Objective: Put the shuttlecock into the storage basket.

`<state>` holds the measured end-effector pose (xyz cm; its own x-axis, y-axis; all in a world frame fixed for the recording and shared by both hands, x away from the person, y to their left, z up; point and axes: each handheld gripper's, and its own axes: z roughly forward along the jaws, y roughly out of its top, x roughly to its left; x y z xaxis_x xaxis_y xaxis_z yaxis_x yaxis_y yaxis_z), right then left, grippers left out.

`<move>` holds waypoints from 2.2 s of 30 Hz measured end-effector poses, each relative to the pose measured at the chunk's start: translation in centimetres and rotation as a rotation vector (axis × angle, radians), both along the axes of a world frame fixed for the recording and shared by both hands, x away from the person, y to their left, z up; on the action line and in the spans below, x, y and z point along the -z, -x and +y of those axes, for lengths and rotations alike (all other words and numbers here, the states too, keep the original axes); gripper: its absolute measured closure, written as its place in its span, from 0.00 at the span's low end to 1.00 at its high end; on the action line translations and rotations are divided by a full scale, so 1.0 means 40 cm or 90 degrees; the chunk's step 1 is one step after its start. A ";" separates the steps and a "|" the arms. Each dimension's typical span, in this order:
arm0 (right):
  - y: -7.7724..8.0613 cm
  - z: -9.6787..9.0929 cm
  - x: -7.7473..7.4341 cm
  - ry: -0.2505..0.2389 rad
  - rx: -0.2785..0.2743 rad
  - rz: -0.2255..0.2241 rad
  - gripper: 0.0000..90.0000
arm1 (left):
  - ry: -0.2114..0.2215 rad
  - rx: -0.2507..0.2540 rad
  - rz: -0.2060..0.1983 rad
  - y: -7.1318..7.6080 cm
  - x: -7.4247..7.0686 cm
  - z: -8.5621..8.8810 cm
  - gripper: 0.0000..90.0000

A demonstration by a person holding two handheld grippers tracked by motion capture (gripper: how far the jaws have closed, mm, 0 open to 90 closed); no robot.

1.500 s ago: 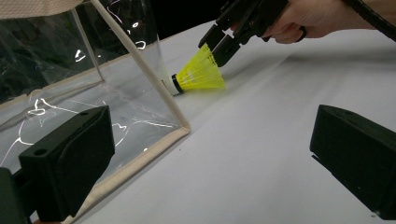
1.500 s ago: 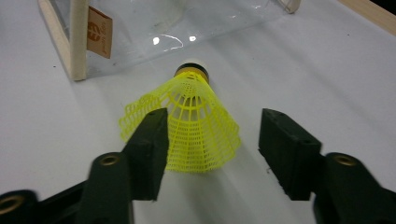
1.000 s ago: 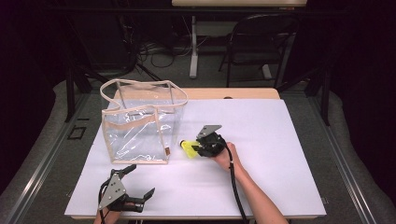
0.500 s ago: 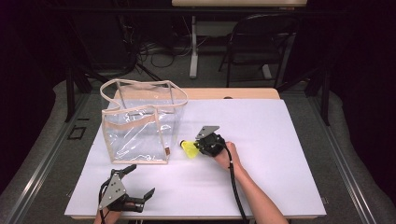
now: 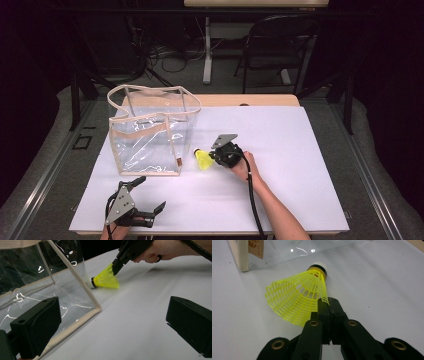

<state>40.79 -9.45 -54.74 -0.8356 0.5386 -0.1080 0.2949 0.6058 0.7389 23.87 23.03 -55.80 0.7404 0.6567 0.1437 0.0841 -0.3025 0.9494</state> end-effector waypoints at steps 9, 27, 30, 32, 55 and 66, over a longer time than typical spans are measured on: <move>0.004 -0.025 -0.022 -0.023 0.004 0.022 1.00 | 0.000 0.000 0.000 0.000 0.000 0.000 0.00; 0.034 -0.064 -0.056 -0.047 0.034 0.023 0.99 | 0.000 0.000 -0.001 0.000 0.000 0.000 0.00; 0.040 -0.071 -0.060 -0.051 0.038 0.020 0.99 | -0.001 0.000 0.000 0.000 0.000 -0.001 0.00; 0.042 -0.074 -0.061 -0.050 0.039 0.019 0.99 | -0.001 0.000 0.000 0.000 0.000 -0.001 0.00; 0.057 -0.115 -0.092 -0.057 0.065 0.014 0.99 | -0.001 0.005 -0.001 0.001 -0.001 -0.002 0.00; 0.065 -0.116 -0.109 -0.058 0.067 0.009 0.99 | -0.001 0.010 -0.001 -0.003 -0.001 -0.005 0.00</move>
<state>38.19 -14.11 -50.37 -0.7751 0.6303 -0.0440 0.3637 0.5020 0.7847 23.97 22.82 -55.76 0.7499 0.6452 0.1459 0.0777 -0.3049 0.9492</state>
